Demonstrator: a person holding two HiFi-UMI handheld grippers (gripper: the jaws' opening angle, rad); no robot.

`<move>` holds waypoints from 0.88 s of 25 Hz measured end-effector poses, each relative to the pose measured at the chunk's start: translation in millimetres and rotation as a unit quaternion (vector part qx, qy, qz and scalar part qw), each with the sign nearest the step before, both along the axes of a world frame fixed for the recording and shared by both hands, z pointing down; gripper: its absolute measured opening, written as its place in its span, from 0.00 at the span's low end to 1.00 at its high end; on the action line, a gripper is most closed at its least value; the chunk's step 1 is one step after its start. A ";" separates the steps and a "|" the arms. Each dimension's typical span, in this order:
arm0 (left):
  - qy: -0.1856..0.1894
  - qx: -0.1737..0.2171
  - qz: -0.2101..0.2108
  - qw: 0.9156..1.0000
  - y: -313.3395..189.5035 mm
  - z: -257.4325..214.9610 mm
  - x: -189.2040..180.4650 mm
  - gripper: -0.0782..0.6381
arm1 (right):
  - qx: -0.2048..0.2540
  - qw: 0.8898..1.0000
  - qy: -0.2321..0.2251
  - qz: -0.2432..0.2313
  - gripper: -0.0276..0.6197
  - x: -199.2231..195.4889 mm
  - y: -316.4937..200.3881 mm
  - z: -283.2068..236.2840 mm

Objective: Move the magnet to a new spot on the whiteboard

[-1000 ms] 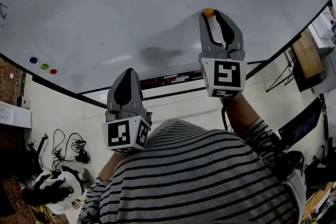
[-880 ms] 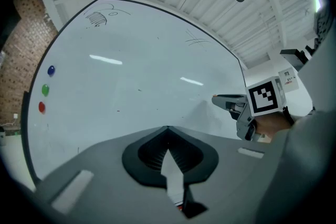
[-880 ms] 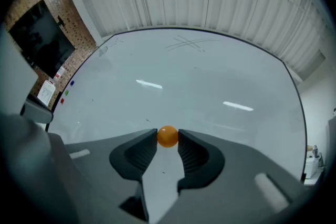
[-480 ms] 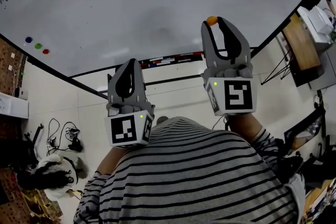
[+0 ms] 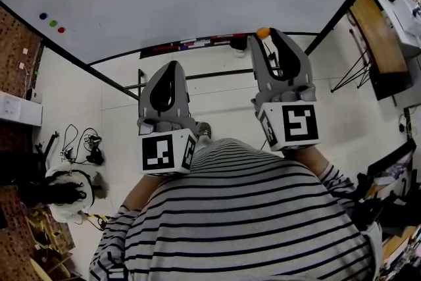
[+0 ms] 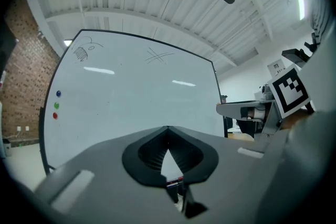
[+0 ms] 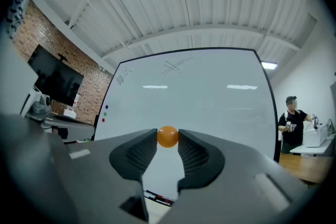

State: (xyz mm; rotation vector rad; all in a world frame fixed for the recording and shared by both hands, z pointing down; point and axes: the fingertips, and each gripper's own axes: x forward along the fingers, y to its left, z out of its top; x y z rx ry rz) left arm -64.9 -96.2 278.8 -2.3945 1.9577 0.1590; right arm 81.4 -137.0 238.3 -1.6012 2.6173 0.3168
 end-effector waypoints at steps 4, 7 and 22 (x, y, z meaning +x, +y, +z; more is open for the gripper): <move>0.007 -0.015 -0.002 1.000 21.1 10.3 12.5 0.13 | -0.005 1.000 -0.001 -0.008 0.23 8.6 22.2 4.2; 0.003 -0.016 -0.002 1.000 33.2 12.5 17.3 0.13 | -0.003 1.000 0.000 -0.011 0.23 12.2 34.2 3.9; -0.003 -0.011 -0.014 1.000 44.1 11.7 15.9 0.13 | -0.012 1.000 0.010 -0.020 0.23 9.3 43.9 11.7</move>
